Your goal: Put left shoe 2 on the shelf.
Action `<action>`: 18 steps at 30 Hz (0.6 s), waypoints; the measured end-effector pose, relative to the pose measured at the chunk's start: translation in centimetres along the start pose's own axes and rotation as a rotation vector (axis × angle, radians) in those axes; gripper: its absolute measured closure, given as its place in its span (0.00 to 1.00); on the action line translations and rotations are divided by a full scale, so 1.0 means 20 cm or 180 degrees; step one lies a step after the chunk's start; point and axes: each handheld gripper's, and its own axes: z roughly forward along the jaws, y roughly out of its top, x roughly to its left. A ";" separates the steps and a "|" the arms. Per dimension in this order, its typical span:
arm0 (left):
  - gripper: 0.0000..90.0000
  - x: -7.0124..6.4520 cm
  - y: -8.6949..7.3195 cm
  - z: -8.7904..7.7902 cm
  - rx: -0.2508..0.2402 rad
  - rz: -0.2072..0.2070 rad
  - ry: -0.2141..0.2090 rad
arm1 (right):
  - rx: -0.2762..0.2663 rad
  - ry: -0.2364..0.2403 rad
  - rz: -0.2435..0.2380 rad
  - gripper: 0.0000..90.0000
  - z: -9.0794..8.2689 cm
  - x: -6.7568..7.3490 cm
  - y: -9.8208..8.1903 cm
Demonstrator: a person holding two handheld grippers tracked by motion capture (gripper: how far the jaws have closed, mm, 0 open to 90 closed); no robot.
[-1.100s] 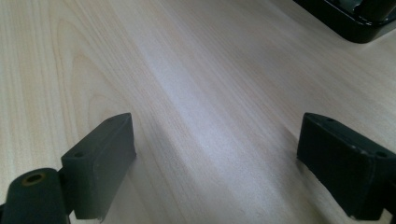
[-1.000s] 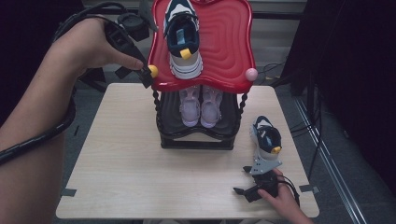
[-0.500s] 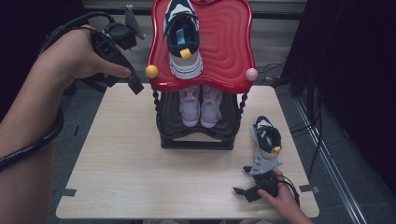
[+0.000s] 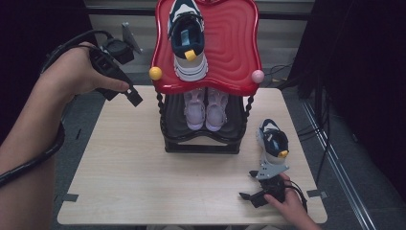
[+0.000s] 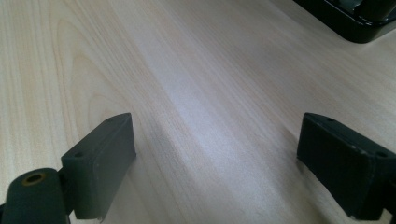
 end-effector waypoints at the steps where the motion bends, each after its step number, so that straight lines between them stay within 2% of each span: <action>1: 0.19 0.00 -0.01 0.01 -0.0008 -0.0012 -0.0008 | 0.0001 -0.0001 0.0000 0.12 0.00 0.00 0.00; 18: 0.20 0.05 -0.10 0.29 -0.0098 -0.0096 -0.0142 | 0.0002 0.0002 0.0000 0.12 0.00 0.00 0.00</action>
